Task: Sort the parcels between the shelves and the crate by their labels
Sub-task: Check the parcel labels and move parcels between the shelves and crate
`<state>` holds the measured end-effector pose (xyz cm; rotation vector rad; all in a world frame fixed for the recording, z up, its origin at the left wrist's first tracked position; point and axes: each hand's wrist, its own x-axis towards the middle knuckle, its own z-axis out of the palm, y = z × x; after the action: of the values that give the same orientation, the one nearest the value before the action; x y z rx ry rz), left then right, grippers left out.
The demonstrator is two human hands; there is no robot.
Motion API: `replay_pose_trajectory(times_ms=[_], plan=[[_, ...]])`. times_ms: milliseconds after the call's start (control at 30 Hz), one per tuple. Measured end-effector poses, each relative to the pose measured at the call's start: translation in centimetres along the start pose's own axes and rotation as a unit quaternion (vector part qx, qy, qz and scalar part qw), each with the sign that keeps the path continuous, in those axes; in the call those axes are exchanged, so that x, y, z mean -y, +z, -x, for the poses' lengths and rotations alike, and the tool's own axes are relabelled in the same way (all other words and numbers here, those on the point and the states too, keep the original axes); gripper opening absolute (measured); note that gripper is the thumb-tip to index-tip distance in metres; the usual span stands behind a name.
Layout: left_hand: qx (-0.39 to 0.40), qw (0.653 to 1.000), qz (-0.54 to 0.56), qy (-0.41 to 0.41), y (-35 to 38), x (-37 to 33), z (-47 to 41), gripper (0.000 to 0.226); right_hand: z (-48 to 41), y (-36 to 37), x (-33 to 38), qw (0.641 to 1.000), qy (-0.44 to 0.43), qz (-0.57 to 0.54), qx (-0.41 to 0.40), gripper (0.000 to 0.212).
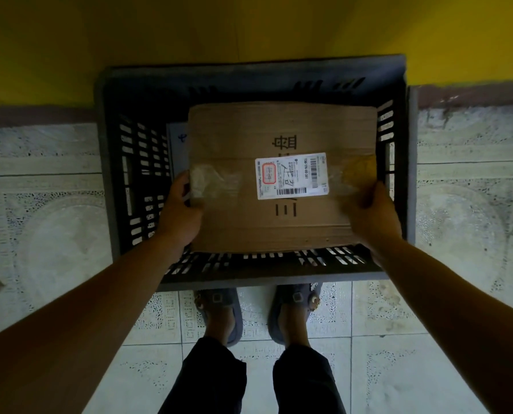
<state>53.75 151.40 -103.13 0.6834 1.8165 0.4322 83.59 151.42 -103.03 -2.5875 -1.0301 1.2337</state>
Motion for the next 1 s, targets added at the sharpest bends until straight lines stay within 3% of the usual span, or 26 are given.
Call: replay_pose_trajectory(times_ms=[67,167,300,500,733,867,1000], plan=[[-0.005,1.000,0.005,0.010,0.4,0.3,-0.6,0.061,-0.6,0.6,0.1,0.999,-0.040,0.032,0.004,0.042],[-0.003,1.000,-0.003,0.009,1.5,0.8,-1.9,0.061,-1.7,1.4,-0.2,0.993,-0.093,0.067,0.028,0.039],[-0.009,1.000,-0.007,0.006,2.9,1.7,-3.2,0.060,-2.0,2.1,-0.9,0.993,-0.097,0.013,0.061,0.030],[0.009,1.000,-0.016,-0.022,4.0,2.9,-5.1,0.063,-2.5,3.6,-0.2,0.977,-0.124,-0.036,0.170,0.056],[0.091,0.991,-0.088,-0.044,4.0,3.5,-7.5,0.069,-4.9,6.0,-0.1,0.967,-0.146,0.107,0.180,0.062],[0.112,0.984,-0.123,-0.060,3.8,3.5,-8.4,0.078,-5.7,7.1,-0.4,0.945,-0.167,0.204,0.193,0.084],[0.116,0.984,-0.128,-0.047,3.5,3.6,-8.1,0.083,-4.9,6.5,-0.2,0.954,-0.178,0.155,0.185,0.068]])
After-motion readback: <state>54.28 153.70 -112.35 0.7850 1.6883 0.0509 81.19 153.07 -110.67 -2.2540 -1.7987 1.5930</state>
